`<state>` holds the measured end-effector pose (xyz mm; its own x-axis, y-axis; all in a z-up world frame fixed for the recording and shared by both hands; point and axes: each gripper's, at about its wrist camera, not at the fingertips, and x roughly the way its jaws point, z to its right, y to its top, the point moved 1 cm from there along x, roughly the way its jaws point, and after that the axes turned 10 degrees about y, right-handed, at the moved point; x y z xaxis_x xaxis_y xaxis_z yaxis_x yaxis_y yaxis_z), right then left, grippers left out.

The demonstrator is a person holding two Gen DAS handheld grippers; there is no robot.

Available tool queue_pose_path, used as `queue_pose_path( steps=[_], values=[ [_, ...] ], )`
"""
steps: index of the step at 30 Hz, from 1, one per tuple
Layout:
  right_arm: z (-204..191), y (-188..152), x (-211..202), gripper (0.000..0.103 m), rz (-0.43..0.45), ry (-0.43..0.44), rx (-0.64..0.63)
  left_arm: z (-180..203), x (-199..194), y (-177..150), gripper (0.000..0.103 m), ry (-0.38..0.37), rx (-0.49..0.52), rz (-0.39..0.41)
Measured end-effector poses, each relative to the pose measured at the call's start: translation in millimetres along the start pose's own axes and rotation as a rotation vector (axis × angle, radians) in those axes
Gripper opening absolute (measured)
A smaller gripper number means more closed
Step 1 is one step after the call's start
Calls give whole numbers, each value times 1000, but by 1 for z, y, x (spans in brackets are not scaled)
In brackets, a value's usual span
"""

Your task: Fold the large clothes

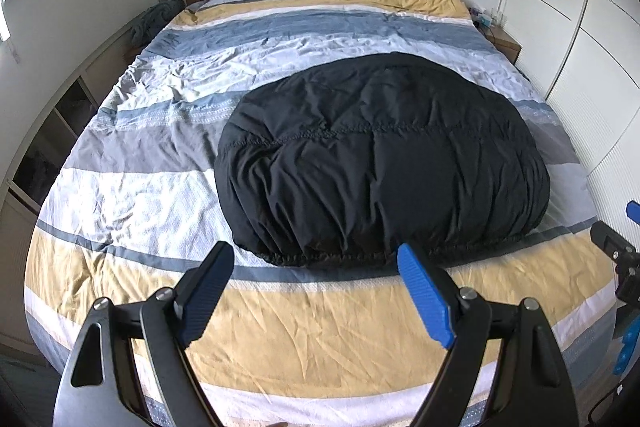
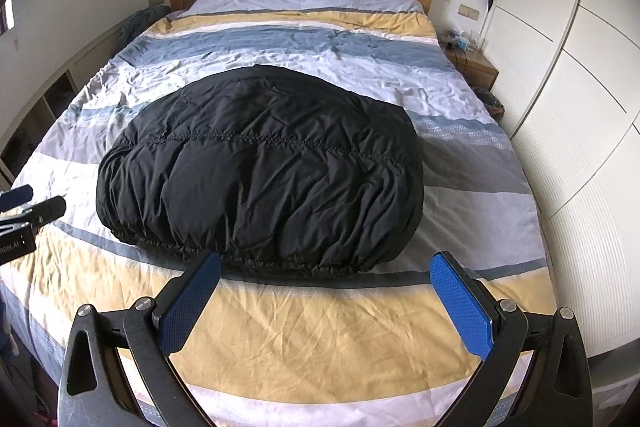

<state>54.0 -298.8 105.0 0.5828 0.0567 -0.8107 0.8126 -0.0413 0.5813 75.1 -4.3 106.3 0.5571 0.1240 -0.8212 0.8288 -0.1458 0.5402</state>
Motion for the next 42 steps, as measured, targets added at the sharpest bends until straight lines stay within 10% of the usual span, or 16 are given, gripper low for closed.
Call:
queue_pose_path(
  steps=[42],
  values=[
    [15,-23,2,103,-35,-15,21,18,7,-24,84,-26,21,-52]
  ],
)
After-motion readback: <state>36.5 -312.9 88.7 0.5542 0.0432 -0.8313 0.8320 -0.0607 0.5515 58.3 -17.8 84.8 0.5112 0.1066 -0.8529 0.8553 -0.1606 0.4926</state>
